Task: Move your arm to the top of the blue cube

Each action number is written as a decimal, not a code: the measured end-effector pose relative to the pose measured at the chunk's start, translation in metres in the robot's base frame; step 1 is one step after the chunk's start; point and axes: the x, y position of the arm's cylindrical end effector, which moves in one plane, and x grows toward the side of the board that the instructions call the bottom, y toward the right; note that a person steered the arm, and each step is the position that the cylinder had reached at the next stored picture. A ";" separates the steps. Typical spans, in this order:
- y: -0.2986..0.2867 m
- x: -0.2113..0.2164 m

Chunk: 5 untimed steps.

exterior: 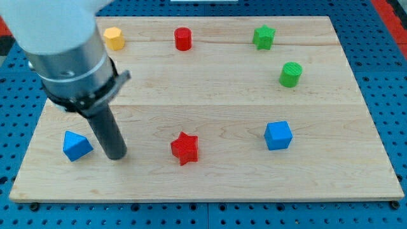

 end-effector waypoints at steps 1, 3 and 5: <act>0.022 -0.010; 0.093 -0.047; 0.173 -0.080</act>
